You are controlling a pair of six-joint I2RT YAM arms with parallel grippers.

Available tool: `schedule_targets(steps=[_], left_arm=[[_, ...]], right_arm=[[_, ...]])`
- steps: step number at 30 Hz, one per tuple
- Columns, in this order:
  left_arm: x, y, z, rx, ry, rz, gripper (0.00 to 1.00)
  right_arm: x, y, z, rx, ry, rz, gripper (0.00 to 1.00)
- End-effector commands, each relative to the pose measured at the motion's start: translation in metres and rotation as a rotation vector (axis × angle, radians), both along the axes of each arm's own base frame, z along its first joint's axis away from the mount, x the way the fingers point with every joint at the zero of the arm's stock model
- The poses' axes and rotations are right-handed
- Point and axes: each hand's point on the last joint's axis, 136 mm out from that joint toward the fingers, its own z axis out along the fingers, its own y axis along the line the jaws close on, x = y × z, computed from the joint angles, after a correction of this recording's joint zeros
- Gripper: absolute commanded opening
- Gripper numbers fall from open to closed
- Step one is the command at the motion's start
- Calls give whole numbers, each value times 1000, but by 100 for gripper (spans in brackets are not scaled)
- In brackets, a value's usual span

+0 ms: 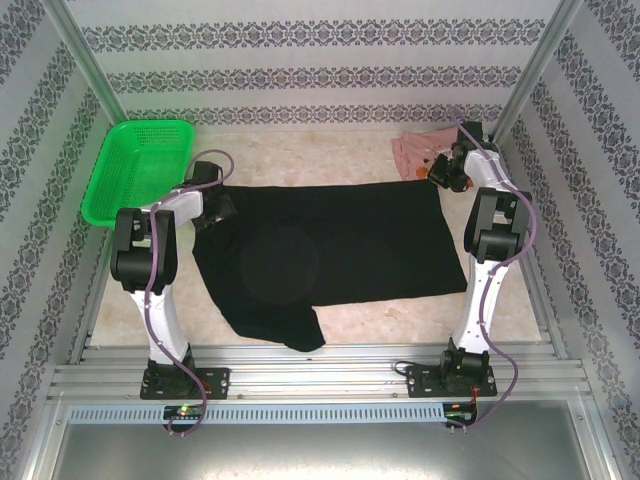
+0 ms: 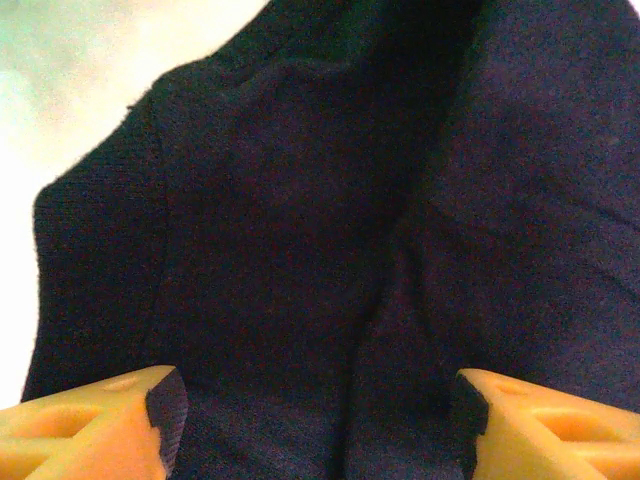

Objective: Fold and stack the t-shirts

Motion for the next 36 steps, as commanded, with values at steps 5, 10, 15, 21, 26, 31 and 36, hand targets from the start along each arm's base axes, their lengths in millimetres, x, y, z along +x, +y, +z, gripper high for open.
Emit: schedule_targets(steps=[5, 10, 15, 21, 26, 31, 36], left_arm=[[16, -4, 4, -52, -13, -66, 75], [33, -21, 46, -147, -135, -86, 79], [29, -32, 84, -183, -187, -98, 86], [3, -52, 105, -123, -130, -194, 86], [-14, -88, 87, -78, -10, -370, 85], [0, -106, 67, -97, -8, -394, 73], [19, -119, 52, -103, -14, -426, 58]], right_arm=[[25, -5, 14, -77, -72, 41, 14], [27, 1, 35, -47, -120, 43, 37], [18, 9, 74, -29, -189, 72, 57], [-7, 36, 125, 41, -345, 166, 79], [-34, 70, 158, 154, -437, 257, 98], [-62, 116, 177, 207, -473, 370, 98], [-82, 157, 186, 290, -464, 446, 98]])
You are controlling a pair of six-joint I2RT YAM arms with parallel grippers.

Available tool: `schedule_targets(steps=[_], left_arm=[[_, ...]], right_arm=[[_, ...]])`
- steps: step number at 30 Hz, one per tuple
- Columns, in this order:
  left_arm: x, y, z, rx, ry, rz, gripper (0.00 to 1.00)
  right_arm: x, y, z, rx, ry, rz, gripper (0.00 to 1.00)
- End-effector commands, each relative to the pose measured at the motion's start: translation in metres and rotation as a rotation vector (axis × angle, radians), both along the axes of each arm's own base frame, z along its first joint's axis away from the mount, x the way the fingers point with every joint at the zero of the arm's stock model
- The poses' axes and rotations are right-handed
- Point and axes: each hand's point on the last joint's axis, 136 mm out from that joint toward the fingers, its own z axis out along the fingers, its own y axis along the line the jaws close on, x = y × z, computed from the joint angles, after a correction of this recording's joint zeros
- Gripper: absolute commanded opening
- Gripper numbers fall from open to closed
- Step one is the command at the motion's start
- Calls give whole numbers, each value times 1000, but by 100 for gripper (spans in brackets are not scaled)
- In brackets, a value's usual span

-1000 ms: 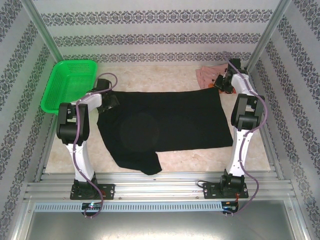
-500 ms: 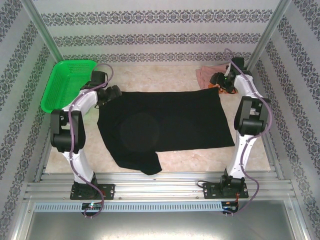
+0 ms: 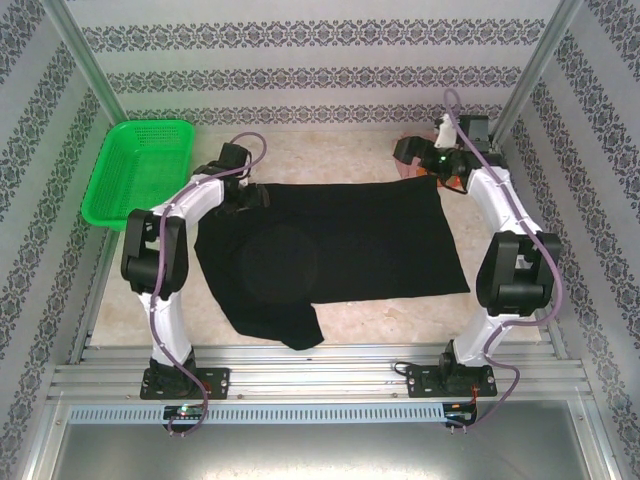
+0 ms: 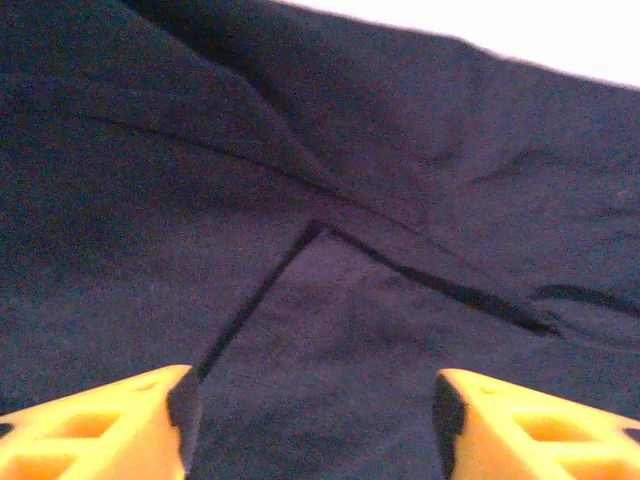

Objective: Fold and stack the t-shirts

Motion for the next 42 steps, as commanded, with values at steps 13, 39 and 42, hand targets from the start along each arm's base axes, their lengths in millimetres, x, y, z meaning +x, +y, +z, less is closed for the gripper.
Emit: schedule_targets(steps=[13, 39, 42], left_arm=[[29, -11, -32, 33, -3, -76, 49], [32, -19, -52, 49, 18, -138, 21], [29, -18, -51, 53, 11, -137, 13]], right_arm=[[-34, 69, 28, 88, -24, 171, 98], [-30, 76, 21, 82, -4, 177, 98], [-28, 76, 21, 80, -4, 175, 98]])
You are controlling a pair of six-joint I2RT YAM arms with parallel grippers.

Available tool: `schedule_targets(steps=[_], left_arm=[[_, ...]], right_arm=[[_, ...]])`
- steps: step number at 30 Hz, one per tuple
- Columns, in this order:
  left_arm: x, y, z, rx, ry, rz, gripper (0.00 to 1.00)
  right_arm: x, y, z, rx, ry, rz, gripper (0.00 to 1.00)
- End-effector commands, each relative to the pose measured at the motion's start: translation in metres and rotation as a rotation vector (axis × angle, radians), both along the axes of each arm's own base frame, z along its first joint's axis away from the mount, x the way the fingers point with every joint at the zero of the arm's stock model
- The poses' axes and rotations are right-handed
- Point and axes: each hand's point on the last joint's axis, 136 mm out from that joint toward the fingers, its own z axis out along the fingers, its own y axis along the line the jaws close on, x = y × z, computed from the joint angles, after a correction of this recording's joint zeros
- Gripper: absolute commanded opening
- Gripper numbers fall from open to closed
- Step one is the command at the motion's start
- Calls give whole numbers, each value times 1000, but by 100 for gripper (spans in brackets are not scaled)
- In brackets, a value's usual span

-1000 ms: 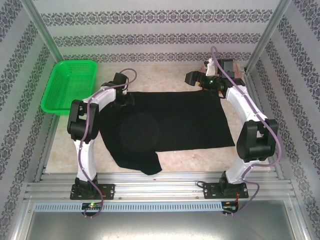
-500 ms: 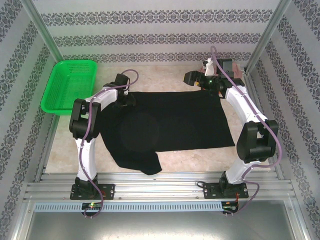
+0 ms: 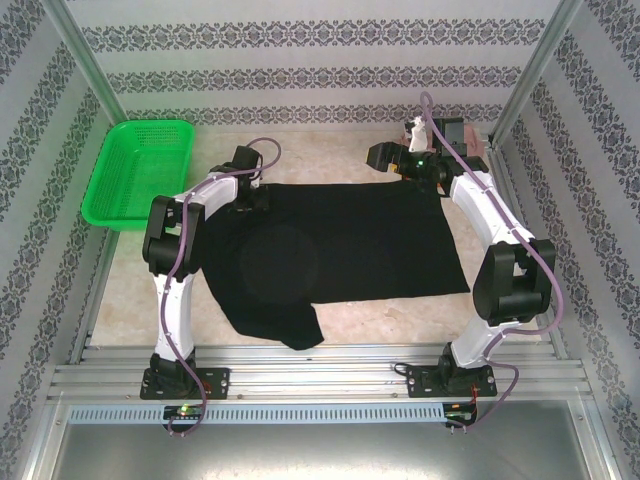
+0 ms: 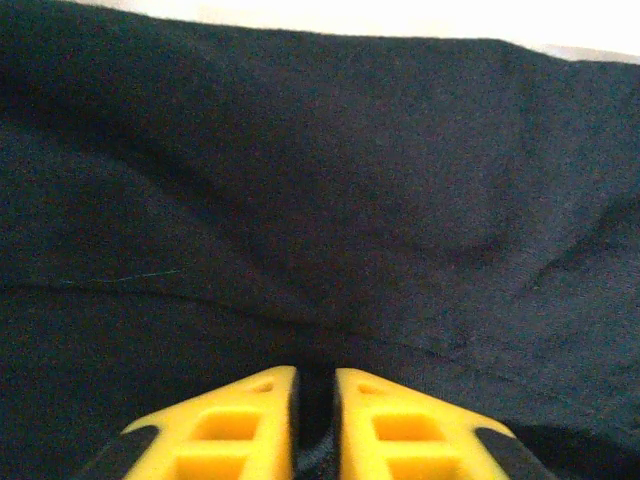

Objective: Fold and stack the t-shirts

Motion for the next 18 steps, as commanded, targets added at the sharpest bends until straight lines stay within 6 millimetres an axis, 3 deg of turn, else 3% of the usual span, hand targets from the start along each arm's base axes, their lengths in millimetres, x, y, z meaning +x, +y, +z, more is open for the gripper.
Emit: schedule_targets(steps=[1, 4, 8, 18], left_arm=[[-5, -5, -2, 3, 1, -33, 9], [-4, -10, 5, -8, -17, -44, 0], [-8, -20, 19, -17, -44, -76, 0], [-49, -33, 27, 36, -55, -147, 0]], right_arm=[[3, 6, 3, 4, -6, 18, 98], [5, 6, 2, 5, -3, 14, 98], [7, 4, 3, -7, -12, 4, 98], [12, 0, 0, -12, -3, -14, 98]])
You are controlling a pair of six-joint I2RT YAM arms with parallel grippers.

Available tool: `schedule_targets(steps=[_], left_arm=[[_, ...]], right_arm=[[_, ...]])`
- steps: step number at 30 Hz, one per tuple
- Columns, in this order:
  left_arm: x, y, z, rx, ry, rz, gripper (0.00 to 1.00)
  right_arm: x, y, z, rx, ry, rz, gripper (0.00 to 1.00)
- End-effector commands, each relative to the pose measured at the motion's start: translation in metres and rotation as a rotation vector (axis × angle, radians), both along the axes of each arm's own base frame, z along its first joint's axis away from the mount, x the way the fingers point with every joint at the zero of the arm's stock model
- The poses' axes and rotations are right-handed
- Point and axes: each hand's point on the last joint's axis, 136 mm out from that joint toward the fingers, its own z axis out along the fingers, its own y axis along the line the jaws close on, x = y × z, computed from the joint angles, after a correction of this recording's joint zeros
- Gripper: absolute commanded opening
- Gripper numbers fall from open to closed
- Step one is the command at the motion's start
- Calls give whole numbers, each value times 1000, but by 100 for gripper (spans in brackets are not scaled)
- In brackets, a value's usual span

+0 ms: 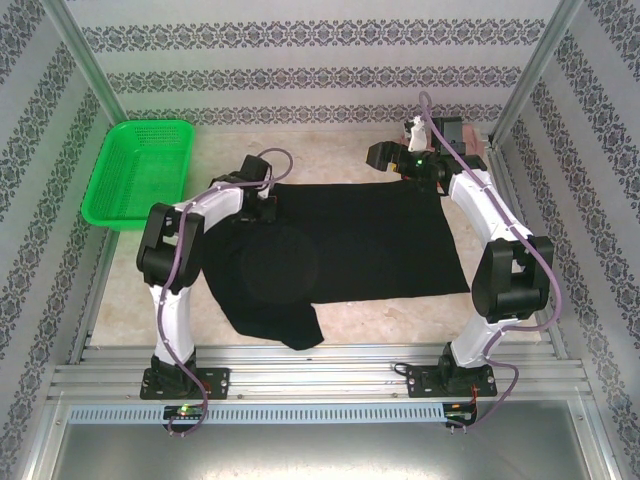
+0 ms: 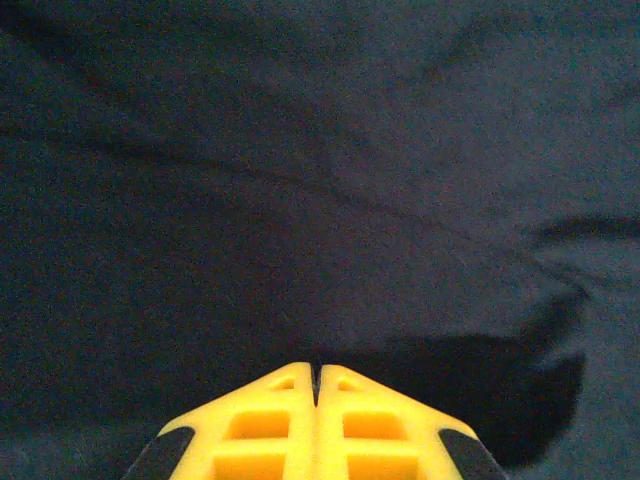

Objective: Fold and stack the t-shirts

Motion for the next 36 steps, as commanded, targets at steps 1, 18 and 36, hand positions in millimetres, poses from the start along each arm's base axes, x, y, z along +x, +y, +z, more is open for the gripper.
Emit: schedule_targets(steps=[1, 18, 36], left_arm=[[-7, -3, 15, 16, -52, -30, 0], [-50, -61, 14, -34, -51, -152, 0], [-103, -114, 52, -349, -44, -312, 46]], right_arm=[[7, 1, 3, -2, -5, -7, 98], [8, -2, -10, -17, 31, -21, 98], [9, -21, -37, -45, 121, -89, 98]])
